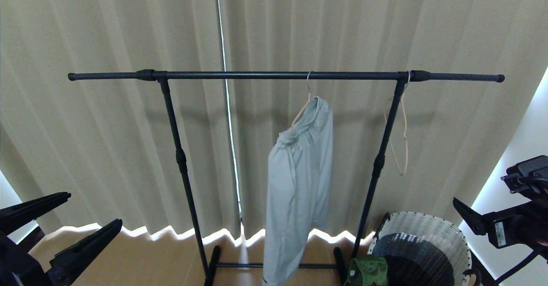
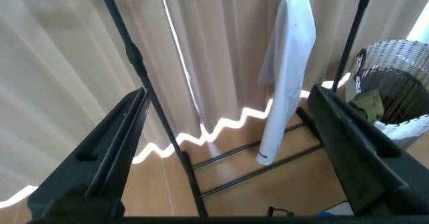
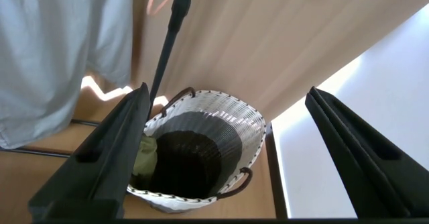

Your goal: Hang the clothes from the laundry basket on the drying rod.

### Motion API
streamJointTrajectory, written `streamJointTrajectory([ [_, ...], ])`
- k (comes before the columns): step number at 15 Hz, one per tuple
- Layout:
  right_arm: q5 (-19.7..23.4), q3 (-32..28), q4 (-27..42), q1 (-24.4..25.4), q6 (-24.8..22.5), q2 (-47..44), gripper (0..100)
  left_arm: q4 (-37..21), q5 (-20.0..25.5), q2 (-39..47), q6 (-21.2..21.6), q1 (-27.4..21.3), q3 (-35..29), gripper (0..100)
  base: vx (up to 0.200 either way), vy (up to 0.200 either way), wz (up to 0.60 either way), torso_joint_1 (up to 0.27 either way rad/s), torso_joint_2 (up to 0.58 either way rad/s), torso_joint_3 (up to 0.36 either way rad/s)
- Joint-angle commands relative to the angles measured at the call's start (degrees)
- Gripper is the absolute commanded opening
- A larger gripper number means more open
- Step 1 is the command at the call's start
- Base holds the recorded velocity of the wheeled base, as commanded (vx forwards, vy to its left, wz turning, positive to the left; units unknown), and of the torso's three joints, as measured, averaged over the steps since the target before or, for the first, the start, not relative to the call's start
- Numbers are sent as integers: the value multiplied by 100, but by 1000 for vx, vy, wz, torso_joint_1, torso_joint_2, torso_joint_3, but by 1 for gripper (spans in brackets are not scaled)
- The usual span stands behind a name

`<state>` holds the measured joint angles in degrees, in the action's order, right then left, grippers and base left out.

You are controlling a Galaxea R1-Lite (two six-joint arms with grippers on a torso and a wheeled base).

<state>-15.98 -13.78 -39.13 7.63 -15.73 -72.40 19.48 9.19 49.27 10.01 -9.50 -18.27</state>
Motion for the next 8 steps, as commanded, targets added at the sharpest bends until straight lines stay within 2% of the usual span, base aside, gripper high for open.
streamJointTrajectory([
  [1, -1, -2, -7, 2, -1, -2, 100, 3, 4, -6, 1, 0, -1, 100, 0, 0, -600, -2, 7, 2],
  [5, -1, -2, 2, 2, -1, -2, 100, 3, 4, -50, -8, 0, 34, 100, 0, 0, -600, -9, 14, 12],
  [8, -1, -2, -7, 2, -1, -2, 100, 3, 4, -50, -8, 0, 34, 100, 0, 0, -600, -167, 367, 186],
])
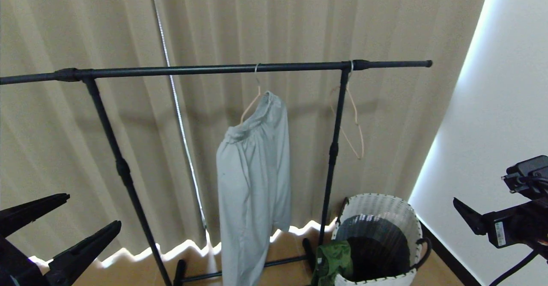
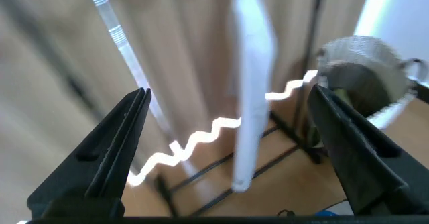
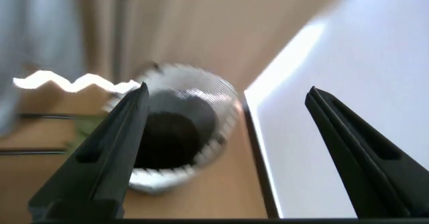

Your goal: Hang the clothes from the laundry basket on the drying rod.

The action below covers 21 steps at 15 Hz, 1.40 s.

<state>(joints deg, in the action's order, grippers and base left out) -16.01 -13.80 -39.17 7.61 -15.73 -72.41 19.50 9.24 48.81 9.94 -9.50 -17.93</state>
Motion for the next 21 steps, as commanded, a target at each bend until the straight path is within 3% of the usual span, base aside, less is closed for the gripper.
streamJointTrajectory([
  [1, 10, 18, -3, 4, 8, 17, 100, 1, -1, -3, 0, 0, 0, 100, 0, 0, -600, -227, 471, 251],
  [11, 10, 563, -161, 13, -9, 140, 100, -8, -1, -73, 0, 0, 0, 100, 0, 0, 0, -215, 472, 260],
  [15, 1, 1213, -820, 13, -9, 140, 100, 1, -1, -65, 17, 132, 0, 100, 0, 0, 0, -38, 90, 48],
  [21, -17, 1222, -961, -5, -9, 78, 100, -8, -1, -30, 26, 203, 35, 100, 0, 0, 0, 0, 0, 0],
])
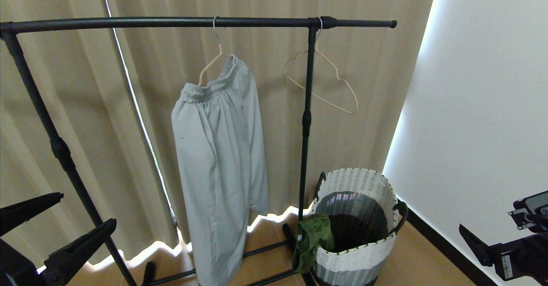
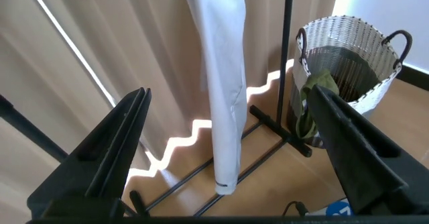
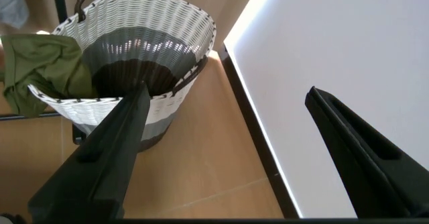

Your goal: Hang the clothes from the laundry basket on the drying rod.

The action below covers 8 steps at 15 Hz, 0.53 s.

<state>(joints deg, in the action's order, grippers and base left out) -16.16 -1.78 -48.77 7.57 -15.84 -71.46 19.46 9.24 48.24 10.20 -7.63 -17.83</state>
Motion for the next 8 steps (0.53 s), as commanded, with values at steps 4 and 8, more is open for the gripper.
streamJointTrajectory([
  [4, -1, 20, 8, -1, 2, -26, 100, -3, -1, 10, -1, 16, 34, 100, 0, 0, 0, 0, 0, 0],
  [8, -1, 29, 35, -1, 2, -26, 100, -3, -1, 28, -1, 16, 34, 100, 0, 0, 0, 0, 0, 0],
])
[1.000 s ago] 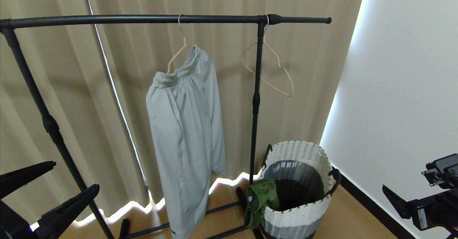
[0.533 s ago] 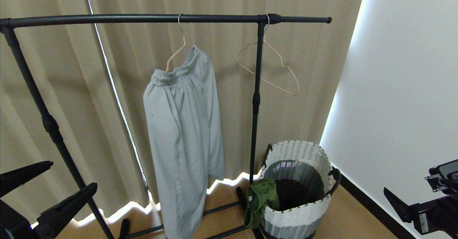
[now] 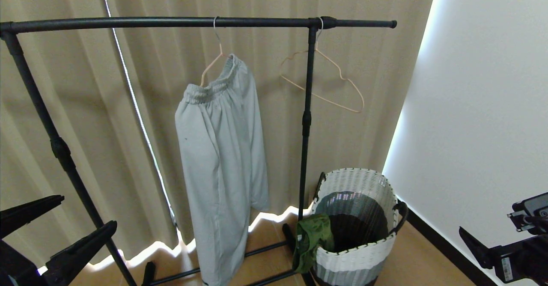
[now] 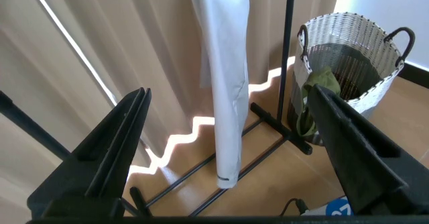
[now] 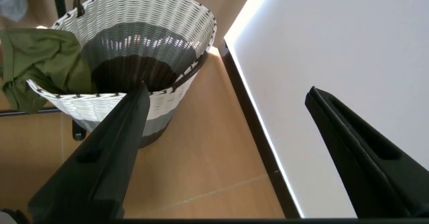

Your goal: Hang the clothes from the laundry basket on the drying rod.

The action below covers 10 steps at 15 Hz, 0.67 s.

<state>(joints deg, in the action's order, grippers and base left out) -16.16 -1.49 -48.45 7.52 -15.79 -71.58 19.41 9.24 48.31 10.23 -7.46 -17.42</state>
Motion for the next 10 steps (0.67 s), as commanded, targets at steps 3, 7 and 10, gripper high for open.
streamJointTrajectory([
  [3, 8, 43, -25, 12, 5, -75, 100, 2, -1, 3, -3, -1, -7, 100, 0, 0, 200, -1, 1, 4],
  [7, 17, 43, -25, 4, 5, -93, 100, 2, -1, 12, -3, -1, -7, 100, 0, 0, 600, 1, 0, 1],
  [10, 17, 43, -25, 12, 5, -101, 100, 2, -1, 12, -3, -1, 2, 100, 0, 0, 600, 4, 2, 1],
])
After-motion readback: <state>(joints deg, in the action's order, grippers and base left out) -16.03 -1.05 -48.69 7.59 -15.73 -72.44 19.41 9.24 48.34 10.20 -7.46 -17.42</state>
